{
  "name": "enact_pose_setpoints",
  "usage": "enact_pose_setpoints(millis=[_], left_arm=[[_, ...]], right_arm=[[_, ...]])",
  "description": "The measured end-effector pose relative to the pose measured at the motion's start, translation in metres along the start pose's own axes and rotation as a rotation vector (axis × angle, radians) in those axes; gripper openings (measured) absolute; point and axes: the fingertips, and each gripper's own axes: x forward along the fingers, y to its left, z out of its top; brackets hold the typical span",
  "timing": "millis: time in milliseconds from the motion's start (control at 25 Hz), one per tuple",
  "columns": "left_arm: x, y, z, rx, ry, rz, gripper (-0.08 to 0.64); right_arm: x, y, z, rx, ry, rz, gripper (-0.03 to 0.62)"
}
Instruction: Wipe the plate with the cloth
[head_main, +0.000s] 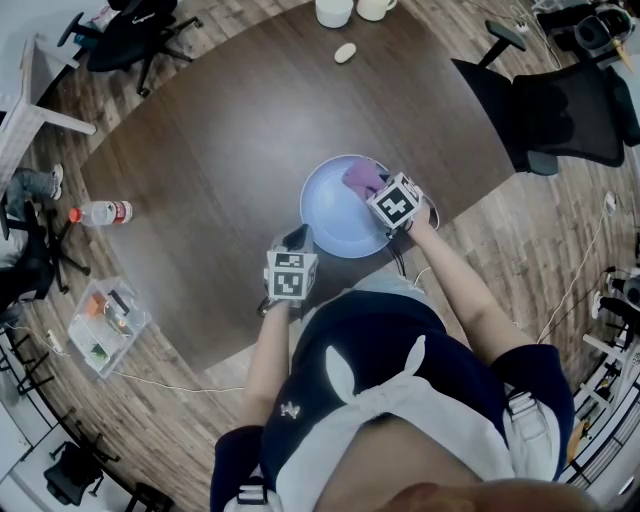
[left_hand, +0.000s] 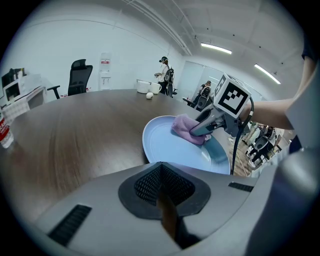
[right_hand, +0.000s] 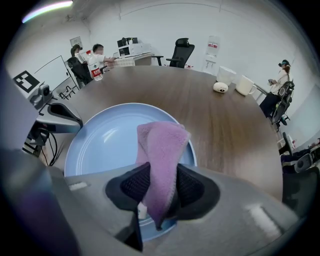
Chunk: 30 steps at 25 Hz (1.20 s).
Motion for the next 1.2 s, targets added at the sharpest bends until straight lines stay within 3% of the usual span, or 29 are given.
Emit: enact_pose_setpoints(millis=[240, 600, 920, 1200], left_arm=[[-0.002, 0.000, -0.001, 0.002, 0.004, 0.003, 0.005], [-0.003, -0.002, -0.001, -0.002, 0.012, 0.010, 0.005], [-0.004, -0.002, -0.004, -0.011, 0.013, 0.005, 0.005], [-0.004, -0.004, -0.004, -0.016, 0.012, 0.007, 0.005]], right_arm=[[-0.008, 0.000, 0.003, -0.033, -0.005, -0.006, 0.150], [-0.004, -0.001, -0.014, 0.041, 0.018, 0.015, 0.150], [-0.002, 0.016, -0.021, 0.139, 0.016, 0.126, 0.149], [-0.004, 0.027, -0.025, 0.127, 0.026, 0.150, 0.149]])
